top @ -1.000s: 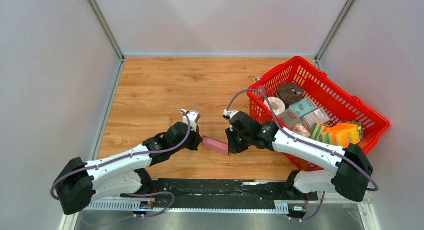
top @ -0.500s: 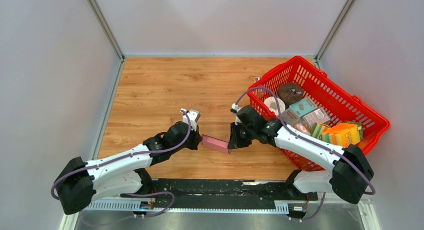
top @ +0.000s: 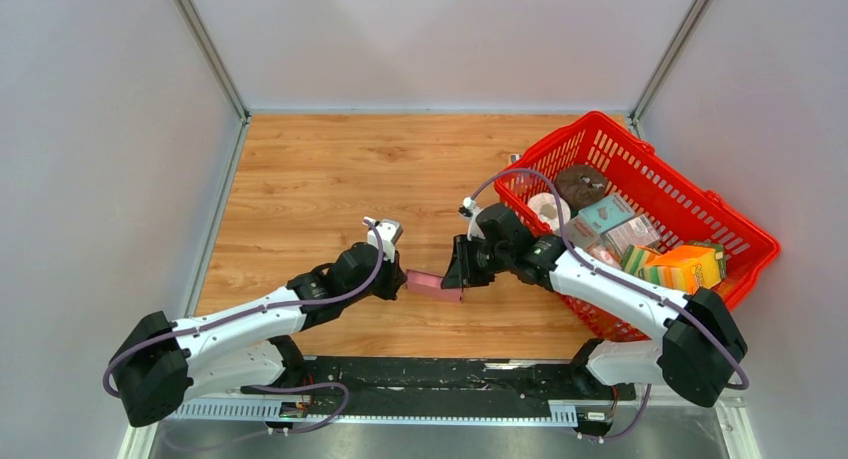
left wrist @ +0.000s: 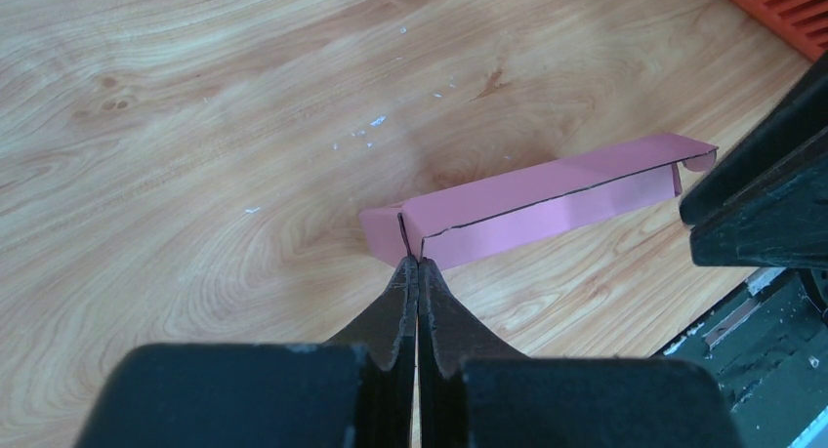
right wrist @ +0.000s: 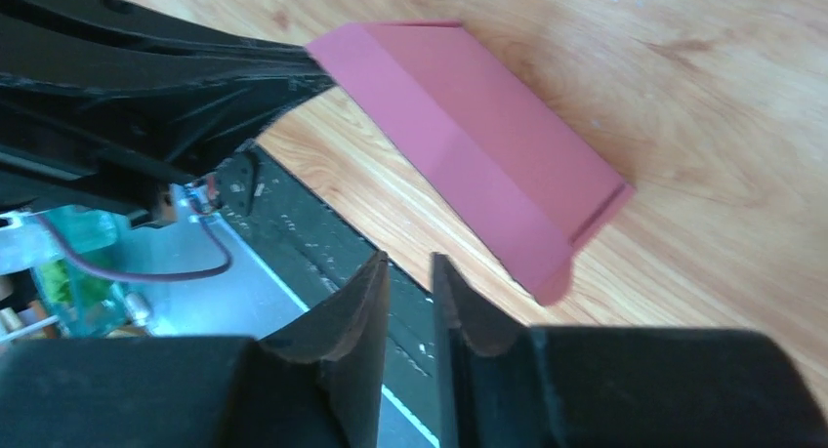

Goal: Fold the paper box

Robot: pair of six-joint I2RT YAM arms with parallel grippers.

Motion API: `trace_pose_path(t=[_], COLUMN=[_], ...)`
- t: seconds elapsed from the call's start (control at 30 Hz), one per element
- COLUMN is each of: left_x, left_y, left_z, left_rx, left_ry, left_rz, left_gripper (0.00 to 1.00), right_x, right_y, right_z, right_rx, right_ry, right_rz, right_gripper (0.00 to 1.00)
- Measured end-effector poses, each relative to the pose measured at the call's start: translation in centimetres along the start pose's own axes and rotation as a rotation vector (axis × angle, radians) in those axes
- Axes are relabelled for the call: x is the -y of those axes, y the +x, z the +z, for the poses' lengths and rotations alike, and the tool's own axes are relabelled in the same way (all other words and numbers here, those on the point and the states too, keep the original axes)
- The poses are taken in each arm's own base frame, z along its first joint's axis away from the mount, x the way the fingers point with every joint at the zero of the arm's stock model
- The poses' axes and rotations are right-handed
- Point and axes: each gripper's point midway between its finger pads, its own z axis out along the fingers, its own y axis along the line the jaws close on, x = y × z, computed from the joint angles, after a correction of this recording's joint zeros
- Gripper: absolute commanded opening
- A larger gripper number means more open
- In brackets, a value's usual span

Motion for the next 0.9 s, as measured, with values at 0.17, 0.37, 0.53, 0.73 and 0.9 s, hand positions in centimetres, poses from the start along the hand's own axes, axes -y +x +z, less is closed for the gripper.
trace_pose_path(t=[0.17, 0.37, 0.53, 0.73, 0.9], left_x=[0.0, -0.1, 0.0, 0.0, 0.1], left_y=[0.0, 0.1, 0.0, 0.1, 0.0], left_z=[-0.1, -0.1, -0.1, 0.0, 0.1], left_rx=[-0.004, -0.023, -0.036, -0.041, -0.044], left_ry=[-0.002, -0.011, -0.017, -0.018, -0.017], left_rz=[0.001, 0.004, 0.007, 0.01, 0.012], left_gripper=[0.0, 0.0, 0.0, 0.0, 0.0], right_x=[3.5, 6.4, 6.4, 5.3, 4.9], right_y=[0.4, 1.2, 0.5, -1.2, -2.0], right_z=[-1.4, -3.1, -2.8, -2.0, -1.5], right_rx=[-0.007, -0.002, 0.031, 0.094, 0.117], right_ry=[0.182, 0.302, 0.29, 0.235, 0.219], right_rz=[-0.106, -0.195, -0.245, -0.31, -0.34], right_gripper=[0.34, 0.38, 0.4, 0.36, 0.34])
